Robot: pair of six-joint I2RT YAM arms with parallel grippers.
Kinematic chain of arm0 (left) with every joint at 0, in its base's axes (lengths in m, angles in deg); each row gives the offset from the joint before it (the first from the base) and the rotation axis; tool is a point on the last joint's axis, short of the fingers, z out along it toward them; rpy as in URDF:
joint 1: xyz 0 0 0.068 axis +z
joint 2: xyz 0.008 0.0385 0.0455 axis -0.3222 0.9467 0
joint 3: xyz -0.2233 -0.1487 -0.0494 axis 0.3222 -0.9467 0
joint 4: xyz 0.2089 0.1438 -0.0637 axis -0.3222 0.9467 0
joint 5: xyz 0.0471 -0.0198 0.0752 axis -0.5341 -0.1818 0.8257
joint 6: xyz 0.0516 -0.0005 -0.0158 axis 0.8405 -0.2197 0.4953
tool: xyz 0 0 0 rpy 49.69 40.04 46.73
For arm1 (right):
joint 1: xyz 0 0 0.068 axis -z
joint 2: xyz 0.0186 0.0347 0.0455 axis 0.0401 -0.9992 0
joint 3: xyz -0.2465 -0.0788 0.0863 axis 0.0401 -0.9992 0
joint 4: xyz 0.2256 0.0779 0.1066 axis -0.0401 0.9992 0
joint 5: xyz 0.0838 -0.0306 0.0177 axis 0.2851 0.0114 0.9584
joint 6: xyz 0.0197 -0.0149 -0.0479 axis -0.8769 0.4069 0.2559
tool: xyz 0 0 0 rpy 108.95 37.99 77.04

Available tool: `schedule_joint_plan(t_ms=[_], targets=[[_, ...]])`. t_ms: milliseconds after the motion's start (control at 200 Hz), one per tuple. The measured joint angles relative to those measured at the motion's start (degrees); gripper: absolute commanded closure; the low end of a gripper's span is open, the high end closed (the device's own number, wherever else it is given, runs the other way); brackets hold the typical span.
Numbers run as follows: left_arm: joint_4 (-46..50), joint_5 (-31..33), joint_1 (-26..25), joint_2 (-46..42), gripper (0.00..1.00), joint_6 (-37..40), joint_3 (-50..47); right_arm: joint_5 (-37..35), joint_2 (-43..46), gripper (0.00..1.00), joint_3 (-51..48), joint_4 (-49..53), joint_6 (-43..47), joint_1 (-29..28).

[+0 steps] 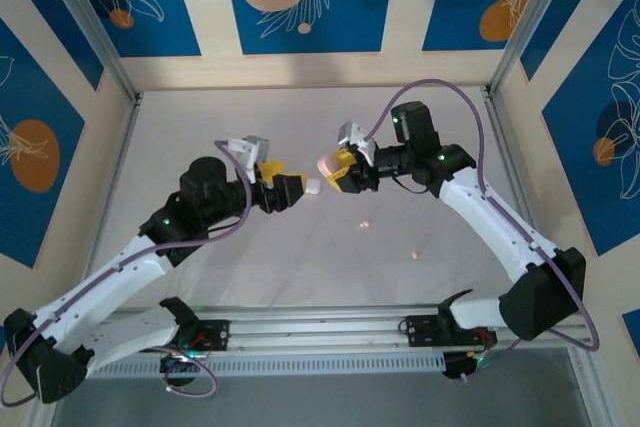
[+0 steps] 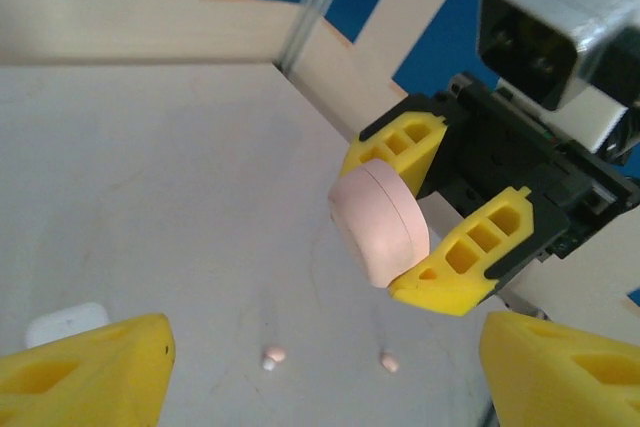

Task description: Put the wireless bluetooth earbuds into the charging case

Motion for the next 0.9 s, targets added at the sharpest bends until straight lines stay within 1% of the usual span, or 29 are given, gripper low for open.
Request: schedule_joint_plan(t_ms=[250, 545, 710, 835, 900], targets=[[-1.9, -5.0, 0.0, 3.6, 0.25, -2.9, 0.5, -6.6, 2.6, 0.61, -2.9, -3.0, 2.4, -3.5], [-4.2, -6.8, 0.0, 6.5, 0.30, -6.4, 2.1, -10.5, 3.5, 0.61, -5.6, -6.0, 4.0, -5.2], [-2.8, -7.0, 0.0, 9.1, 0.35, -6.8, 3.8, -11.5, 5.2, 0.61, -6.3, -7.5, 4.3, -5.9], [-2.4, -7.2, 0.0, 10.1, 0.43, -8.1, 4.5, -11.8, 6.3, 0.61, -6.4, -7.6, 5.2, -6.2], [-2.5, -7.5, -0.1, 10.2, 0.45, -8.8, 4.5, -12.2, 6.5, 0.61, -6.7, -7.7, 5.7, -6.3]])
